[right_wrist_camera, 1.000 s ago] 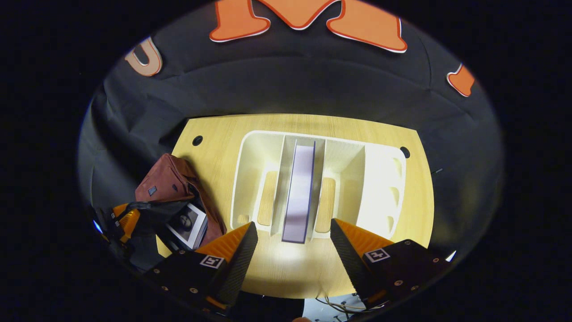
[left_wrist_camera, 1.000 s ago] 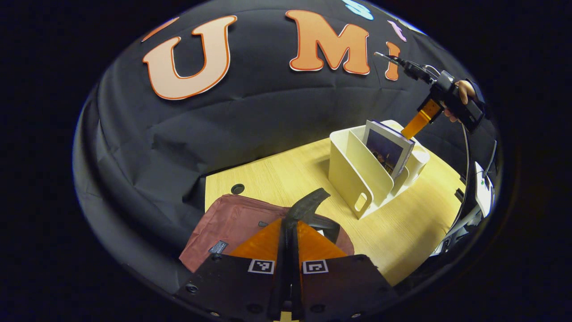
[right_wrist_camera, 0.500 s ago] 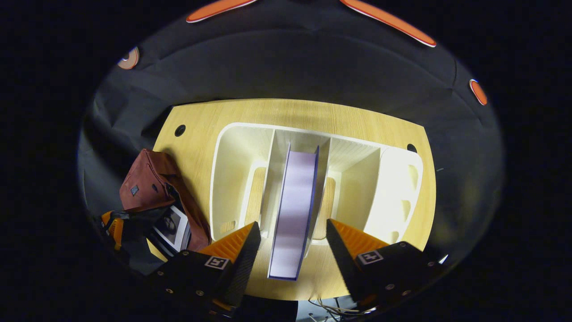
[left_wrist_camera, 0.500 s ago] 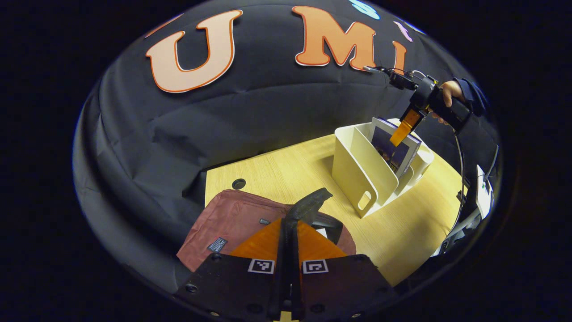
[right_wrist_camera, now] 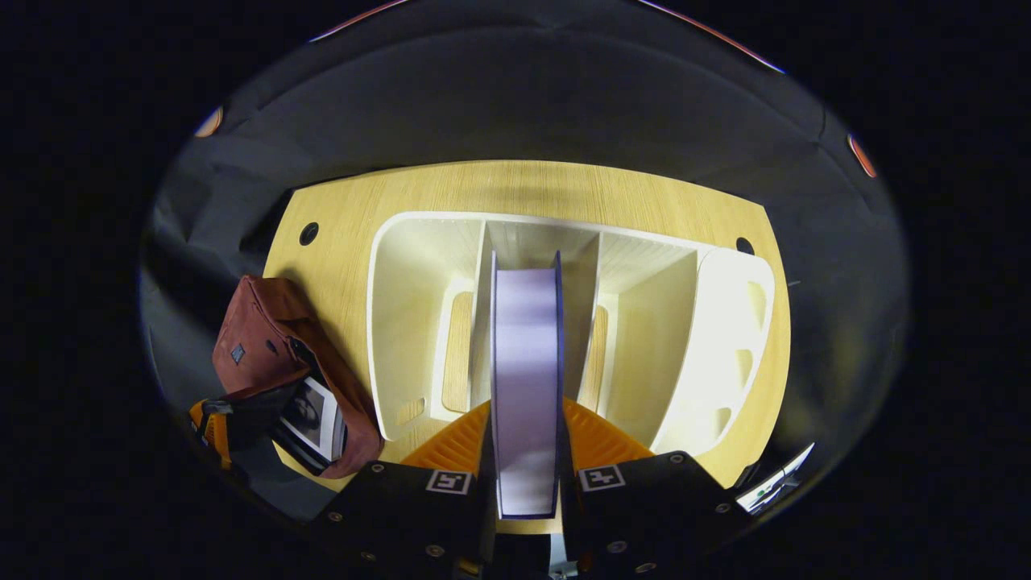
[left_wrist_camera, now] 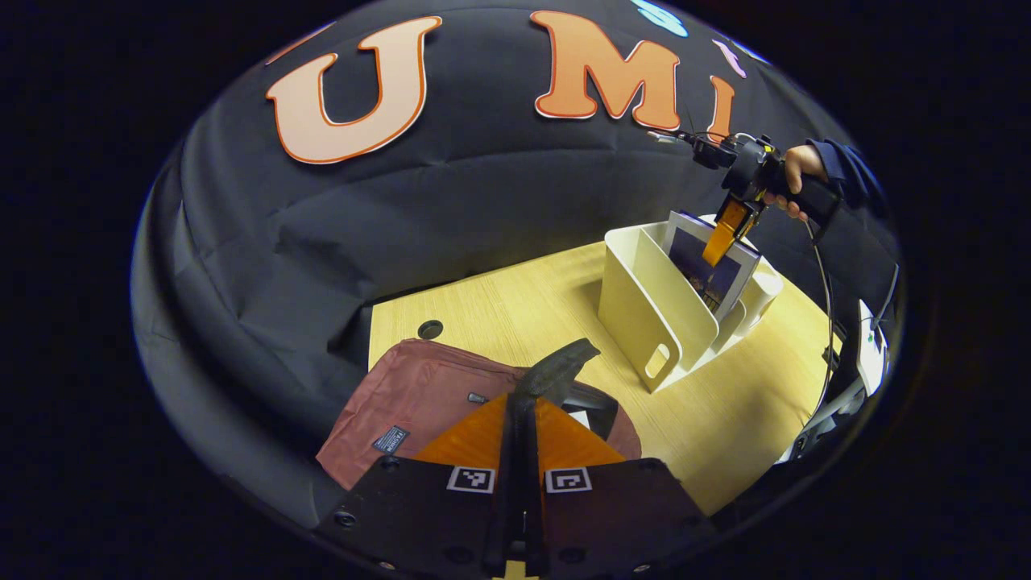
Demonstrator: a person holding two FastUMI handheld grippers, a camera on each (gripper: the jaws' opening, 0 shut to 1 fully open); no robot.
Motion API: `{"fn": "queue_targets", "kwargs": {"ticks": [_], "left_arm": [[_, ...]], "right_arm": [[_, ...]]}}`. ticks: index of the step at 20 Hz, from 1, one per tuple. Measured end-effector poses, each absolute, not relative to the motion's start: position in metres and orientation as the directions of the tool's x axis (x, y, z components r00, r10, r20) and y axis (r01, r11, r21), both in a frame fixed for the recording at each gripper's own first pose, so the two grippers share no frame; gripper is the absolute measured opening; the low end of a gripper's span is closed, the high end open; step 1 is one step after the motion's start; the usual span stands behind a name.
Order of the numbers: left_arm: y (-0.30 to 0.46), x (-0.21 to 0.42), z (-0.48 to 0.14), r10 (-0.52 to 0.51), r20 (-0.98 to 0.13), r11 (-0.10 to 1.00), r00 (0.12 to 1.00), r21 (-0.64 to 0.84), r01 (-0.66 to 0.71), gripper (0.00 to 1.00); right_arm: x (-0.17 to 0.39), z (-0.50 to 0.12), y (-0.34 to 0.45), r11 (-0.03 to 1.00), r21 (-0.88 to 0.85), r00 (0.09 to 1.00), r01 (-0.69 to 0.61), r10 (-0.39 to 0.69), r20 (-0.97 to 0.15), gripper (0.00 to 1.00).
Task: Open the schoolbag, grab two books from the bookshelf and put them into the schoolbag.
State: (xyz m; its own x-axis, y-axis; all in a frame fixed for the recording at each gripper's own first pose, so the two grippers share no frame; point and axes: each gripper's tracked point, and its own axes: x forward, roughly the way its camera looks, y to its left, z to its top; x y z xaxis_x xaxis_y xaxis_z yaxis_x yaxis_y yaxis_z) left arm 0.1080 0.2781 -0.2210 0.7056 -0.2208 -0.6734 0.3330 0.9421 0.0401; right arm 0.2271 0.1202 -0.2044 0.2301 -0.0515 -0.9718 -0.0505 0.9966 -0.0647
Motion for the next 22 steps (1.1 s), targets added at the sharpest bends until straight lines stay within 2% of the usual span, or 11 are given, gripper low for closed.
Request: {"fn": "queue_targets", "kwargs": {"ticks": [12, 22], "left_arm": [[0.276, 0.106, -0.220, -0.254, -0.650, 0.937, 0.716, 0.016, 0.348, 0.09], [0.282, 0.104, -0.208, -0.251, -0.641, 0.929, 0.725, 0.051, 0.367, 0.09]], "right_arm": [[0.197, -0.093, 0.121, 0.997, -0.042, 0.347, -0.071, -0.014, -0.938, 0.31], [0.148, -0.047, 0.132, 0.996, 0.053, 0.422, -0.078, 0.081, -0.903, 0.31]]}}
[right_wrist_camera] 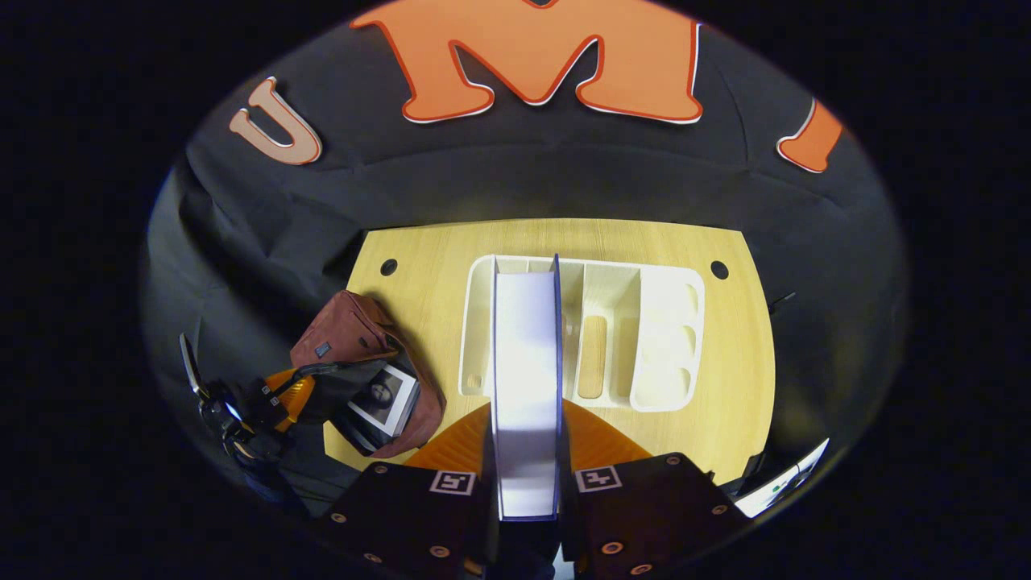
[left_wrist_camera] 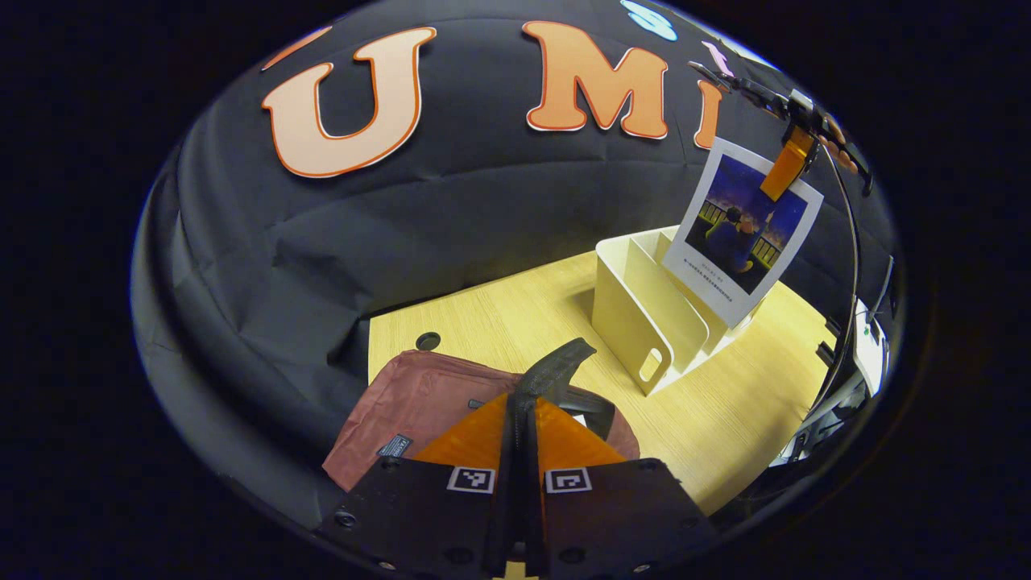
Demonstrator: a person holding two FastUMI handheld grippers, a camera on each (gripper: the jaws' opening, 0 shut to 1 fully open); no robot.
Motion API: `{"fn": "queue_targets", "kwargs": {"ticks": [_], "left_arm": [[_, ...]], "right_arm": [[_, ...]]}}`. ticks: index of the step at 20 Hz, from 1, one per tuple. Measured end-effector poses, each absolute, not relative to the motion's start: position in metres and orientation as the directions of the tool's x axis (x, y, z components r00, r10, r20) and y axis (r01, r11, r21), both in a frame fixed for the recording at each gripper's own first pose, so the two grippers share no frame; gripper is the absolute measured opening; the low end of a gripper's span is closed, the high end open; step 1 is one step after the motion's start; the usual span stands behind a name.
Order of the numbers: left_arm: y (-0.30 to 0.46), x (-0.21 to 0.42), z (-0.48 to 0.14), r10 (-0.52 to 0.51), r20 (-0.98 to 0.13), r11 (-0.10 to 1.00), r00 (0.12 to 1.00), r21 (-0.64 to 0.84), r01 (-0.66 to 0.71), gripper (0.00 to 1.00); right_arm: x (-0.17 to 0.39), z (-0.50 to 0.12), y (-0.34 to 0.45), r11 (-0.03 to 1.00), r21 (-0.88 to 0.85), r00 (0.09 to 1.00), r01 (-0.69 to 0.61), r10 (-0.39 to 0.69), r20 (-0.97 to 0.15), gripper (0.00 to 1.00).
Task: Open the schoolbag, grab two books from the bookshelf and put them into the schoolbag.
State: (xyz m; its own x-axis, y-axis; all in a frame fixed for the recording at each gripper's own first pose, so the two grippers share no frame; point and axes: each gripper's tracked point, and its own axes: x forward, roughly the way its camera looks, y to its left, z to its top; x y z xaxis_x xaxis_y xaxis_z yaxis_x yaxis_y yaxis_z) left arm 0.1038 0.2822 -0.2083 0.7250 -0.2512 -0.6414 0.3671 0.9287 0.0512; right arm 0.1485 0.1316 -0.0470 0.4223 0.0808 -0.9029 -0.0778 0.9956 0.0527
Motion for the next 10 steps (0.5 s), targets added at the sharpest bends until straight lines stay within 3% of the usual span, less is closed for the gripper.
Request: {"fn": "queue_targets", "kwargs": {"ticks": [5, 8, 9, 10], "left_arm": [[0.284, 0.102, -0.204, -0.248, -0.641, 0.925, 0.726, 0.065, 0.374, 0.09], [0.285, 0.102, -0.200, -0.248, -0.638, 0.920, 0.729, 0.081, 0.384, 0.09], [0.284, 0.104, -0.198, -0.250, -0.638, 0.919, 0.728, 0.080, 0.386, 0.05], [0.283, 0.105, -0.198, -0.252, -0.638, 0.919, 0.727, 0.077, 0.386, 0.09]], "right_arm": [[0.120, -0.047, 0.155, 0.985, 0.156, 0.429, -0.071, 0.171, -0.887, 0.30], [0.105, -0.059, 0.191, 0.955, 0.289, 0.421, -0.069, 0.291, -0.859, 0.30], [0.101, -0.064, 0.205, 0.938, 0.342, 0.417, -0.064, 0.336, -0.844, 0.30], [0.099, -0.069, 0.218, 0.925, 0.374, 0.413, -0.065, 0.367, -0.834, 0.30]]}}
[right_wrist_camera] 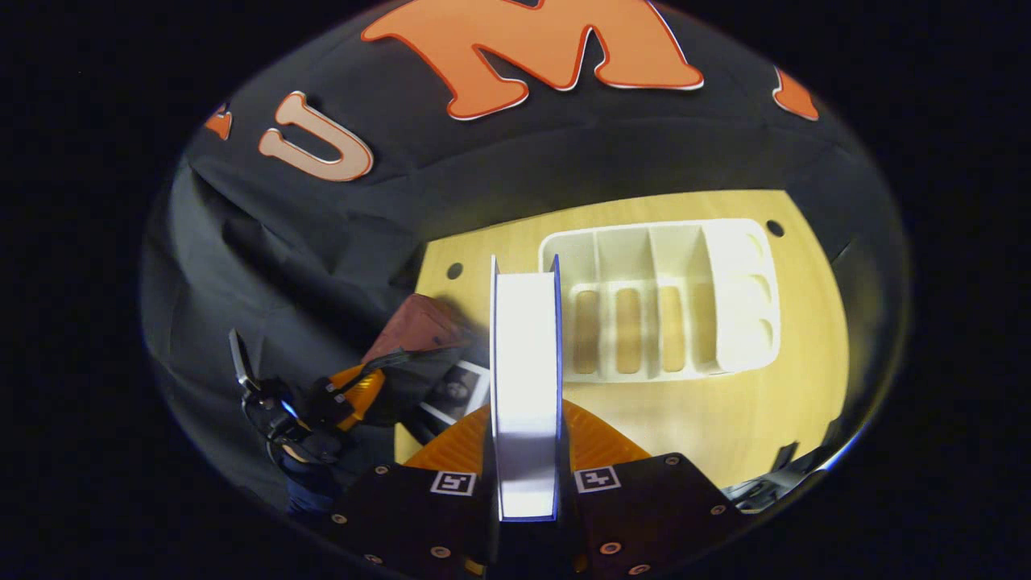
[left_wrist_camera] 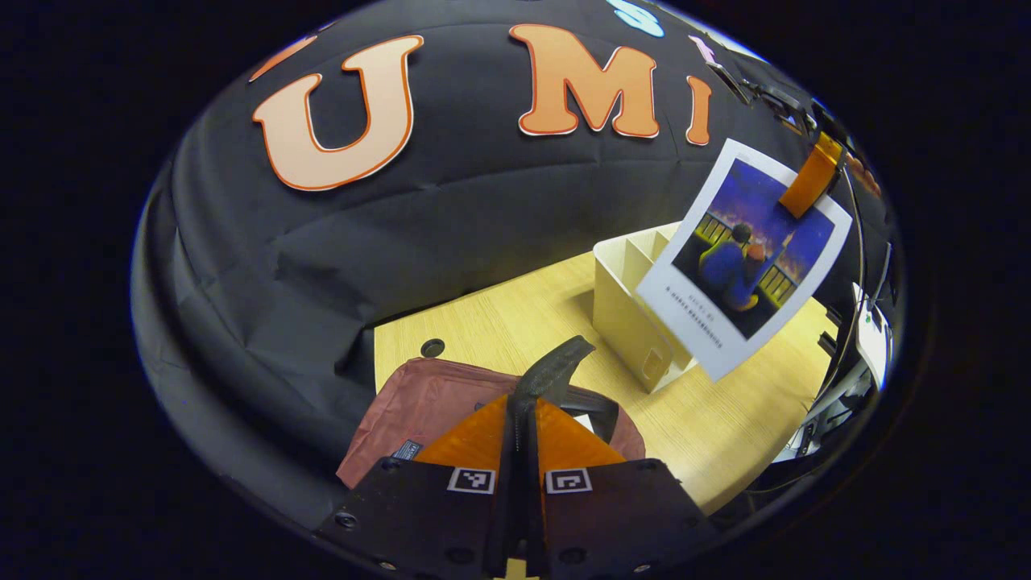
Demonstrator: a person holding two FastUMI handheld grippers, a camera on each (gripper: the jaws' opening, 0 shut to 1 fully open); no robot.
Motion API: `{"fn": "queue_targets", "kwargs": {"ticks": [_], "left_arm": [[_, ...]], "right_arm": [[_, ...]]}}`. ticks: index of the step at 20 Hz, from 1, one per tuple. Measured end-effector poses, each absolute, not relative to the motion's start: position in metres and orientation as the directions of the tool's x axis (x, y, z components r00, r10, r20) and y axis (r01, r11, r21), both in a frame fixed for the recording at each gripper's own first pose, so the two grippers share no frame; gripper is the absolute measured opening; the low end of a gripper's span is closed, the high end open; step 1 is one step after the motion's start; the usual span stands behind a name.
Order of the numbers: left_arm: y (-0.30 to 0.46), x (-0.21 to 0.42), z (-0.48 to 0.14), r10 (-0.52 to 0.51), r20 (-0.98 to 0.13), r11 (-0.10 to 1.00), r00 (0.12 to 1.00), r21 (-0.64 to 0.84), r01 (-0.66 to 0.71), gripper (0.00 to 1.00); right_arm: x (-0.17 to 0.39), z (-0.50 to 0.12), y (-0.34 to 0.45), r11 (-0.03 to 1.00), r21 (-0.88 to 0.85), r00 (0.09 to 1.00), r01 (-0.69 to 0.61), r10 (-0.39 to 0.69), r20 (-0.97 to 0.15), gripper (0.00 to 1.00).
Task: Open the schoolbag, grab two books from the bookshelf and put them into the schoolbag.
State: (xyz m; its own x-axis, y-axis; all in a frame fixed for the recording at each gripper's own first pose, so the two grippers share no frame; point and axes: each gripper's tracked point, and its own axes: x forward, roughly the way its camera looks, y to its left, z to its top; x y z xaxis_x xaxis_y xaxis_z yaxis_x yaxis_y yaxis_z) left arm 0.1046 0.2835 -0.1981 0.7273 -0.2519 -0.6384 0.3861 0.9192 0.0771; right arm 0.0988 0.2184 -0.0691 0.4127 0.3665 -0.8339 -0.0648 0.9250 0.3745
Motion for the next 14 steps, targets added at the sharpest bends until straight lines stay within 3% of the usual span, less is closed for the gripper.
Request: {"fn": "queue_targets", "kwargs": {"ticks": [6, 9, 14], "left_arm": [[0.286, 0.103, -0.194, -0.254, -0.636, 0.922, 0.728, 0.068, 0.381, 0.09], [0.292, 0.102, -0.188, -0.254, -0.633, 0.927, 0.731, 0.056, 0.370, 0.09], [0.294, 0.100, -0.184, -0.257, -0.629, 0.930, 0.734, 0.046, 0.365, 0.09]], "right_arm": [[0.079, -0.116, 0.276, 0.874, 0.484, 0.383, -0.051, 0.465, -0.798, 0.30], [0.066, -0.153, 0.293, 0.829, 0.558, 0.344, 0.025, 0.517, -0.784, 0.29], [0.070, -0.202, 0.317, 0.760, 0.637, 0.367, 0.128, 0.560, -0.743, 0.29]]}}
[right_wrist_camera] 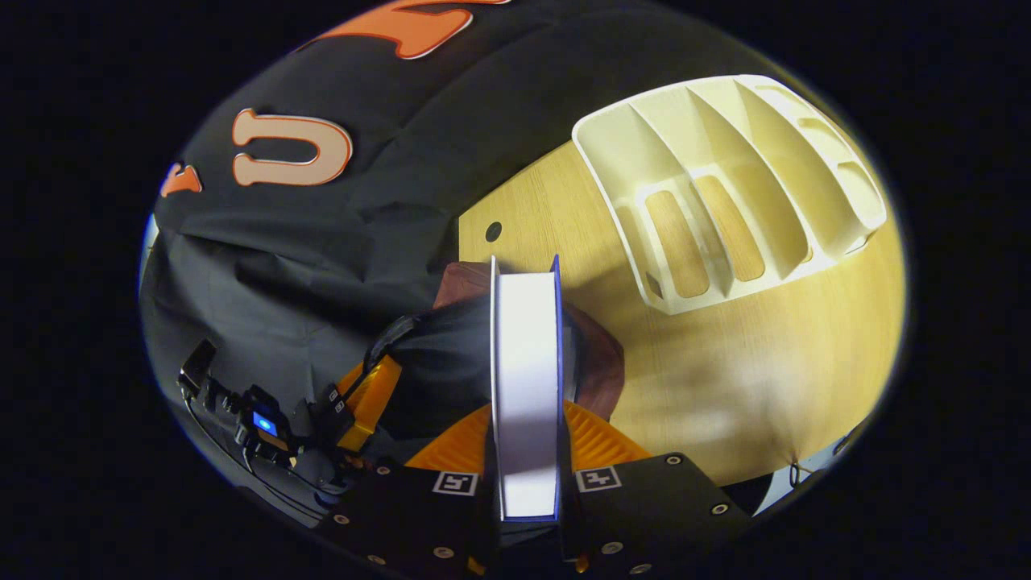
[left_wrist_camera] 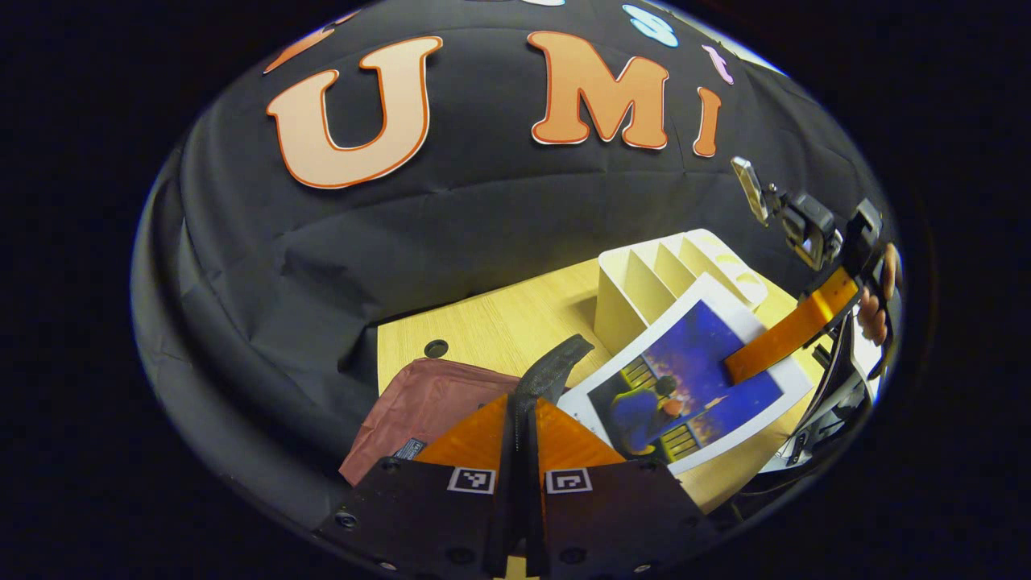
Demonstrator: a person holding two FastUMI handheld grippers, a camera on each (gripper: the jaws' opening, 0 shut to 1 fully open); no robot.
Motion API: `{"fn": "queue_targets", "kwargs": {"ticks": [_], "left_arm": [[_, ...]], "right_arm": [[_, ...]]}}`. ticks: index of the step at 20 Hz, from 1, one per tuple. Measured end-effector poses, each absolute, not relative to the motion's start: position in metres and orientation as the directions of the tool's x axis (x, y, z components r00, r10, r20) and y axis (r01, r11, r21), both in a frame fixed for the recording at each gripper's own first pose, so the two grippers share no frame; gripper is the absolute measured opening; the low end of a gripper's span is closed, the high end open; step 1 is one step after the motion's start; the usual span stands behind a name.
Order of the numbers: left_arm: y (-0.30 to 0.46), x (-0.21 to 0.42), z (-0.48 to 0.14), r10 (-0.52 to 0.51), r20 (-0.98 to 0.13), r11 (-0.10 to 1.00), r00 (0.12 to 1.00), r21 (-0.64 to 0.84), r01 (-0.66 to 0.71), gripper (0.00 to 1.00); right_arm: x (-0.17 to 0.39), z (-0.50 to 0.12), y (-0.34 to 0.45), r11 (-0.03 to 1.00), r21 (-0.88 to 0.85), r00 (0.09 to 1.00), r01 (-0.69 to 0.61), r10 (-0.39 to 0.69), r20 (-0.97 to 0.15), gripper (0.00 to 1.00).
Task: Open the schoolbag, grab two books from the bookshelf and put them into the schoolbag.
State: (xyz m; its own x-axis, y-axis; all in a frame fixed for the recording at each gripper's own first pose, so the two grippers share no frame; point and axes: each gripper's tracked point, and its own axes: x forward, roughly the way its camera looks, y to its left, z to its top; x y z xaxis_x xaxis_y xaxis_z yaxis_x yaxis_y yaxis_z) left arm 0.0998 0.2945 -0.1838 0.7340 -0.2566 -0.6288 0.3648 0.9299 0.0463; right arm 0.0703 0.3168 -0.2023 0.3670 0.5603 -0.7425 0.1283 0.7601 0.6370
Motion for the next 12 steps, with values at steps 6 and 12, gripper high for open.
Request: {"fn": "queue_targets", "kwargs": {"ticks": [6, 12], "left_arm": [[0.289, 0.097, -0.178, -0.272, -0.619, 0.925, 0.737, 0.043, 0.378, 0.09], [0.281, 0.091, -0.168, -0.299, -0.599, 0.916, 0.743, 0.037, 0.399, 0.09]], "right_arm": [[0.075, -0.242, 0.358, 0.715, 0.680, 0.384, 0.160, 0.590, -0.710, 0.29], [0.082, -0.265, 0.398, 0.636, 0.746, 0.419, 0.196, 0.634, -0.650, 0.29]]}}
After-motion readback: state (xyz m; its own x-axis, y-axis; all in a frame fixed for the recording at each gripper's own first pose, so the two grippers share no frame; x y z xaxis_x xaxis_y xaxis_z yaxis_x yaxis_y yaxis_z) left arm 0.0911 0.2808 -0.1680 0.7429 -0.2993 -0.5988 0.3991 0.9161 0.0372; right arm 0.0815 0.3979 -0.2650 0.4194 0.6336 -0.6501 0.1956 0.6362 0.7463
